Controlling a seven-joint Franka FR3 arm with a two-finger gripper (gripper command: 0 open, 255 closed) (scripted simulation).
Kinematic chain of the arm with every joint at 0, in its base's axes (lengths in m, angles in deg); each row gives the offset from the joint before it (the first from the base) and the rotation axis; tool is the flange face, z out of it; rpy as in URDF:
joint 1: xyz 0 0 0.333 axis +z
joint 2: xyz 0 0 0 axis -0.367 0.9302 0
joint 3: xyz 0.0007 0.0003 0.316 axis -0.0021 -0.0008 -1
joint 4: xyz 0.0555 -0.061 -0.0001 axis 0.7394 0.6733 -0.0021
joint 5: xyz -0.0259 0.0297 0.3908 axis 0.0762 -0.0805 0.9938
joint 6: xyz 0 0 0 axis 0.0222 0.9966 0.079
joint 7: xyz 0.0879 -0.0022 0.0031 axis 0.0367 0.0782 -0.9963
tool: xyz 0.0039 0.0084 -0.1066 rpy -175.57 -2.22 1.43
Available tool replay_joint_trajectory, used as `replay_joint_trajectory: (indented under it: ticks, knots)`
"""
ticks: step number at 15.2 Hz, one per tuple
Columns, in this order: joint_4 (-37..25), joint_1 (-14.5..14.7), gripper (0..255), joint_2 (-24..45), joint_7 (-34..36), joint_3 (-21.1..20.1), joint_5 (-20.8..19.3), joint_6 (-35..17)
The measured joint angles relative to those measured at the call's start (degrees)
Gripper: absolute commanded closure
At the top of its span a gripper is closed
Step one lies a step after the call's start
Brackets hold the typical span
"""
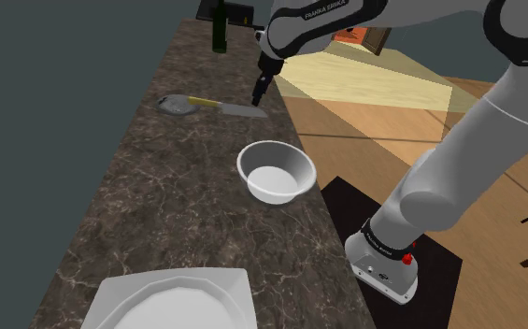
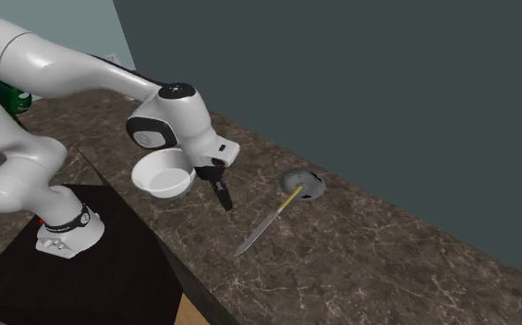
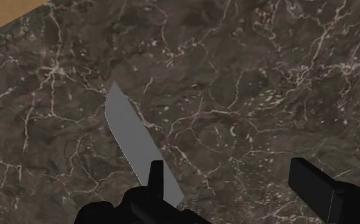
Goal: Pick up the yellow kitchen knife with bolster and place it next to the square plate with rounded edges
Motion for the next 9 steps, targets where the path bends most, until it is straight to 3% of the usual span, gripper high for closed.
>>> replay_joint_trajectory:
  ticks: [9]
  knots:
    - [-14.86, 0.03, 0, 18.28, -10.6, -1.47, 4.87, -7.36]
